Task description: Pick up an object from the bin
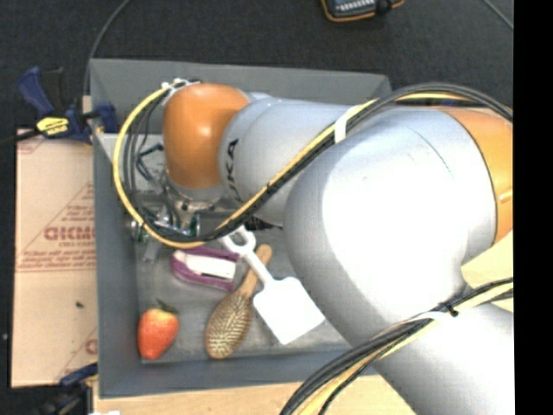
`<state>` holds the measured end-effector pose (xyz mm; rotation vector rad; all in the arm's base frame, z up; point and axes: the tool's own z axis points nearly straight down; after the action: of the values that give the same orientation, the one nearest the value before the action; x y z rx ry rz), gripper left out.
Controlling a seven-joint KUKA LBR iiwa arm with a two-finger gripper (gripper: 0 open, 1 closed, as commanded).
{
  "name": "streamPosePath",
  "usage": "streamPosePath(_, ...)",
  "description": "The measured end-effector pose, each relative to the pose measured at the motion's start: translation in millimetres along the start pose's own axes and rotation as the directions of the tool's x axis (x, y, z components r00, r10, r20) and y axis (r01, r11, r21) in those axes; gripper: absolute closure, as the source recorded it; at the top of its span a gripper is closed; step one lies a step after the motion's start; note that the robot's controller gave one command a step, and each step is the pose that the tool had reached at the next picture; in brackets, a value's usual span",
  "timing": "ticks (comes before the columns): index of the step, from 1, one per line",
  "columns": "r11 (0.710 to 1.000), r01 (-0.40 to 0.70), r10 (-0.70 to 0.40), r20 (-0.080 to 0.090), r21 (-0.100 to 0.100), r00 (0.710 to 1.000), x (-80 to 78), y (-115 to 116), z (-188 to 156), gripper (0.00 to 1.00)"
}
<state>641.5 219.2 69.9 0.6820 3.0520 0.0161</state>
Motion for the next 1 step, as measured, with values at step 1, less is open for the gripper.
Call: streamPosePath(1,0.993,0.119,-0.119,0.001,0.002,0.993,-11.0,-1.4,-4.8,1.0)
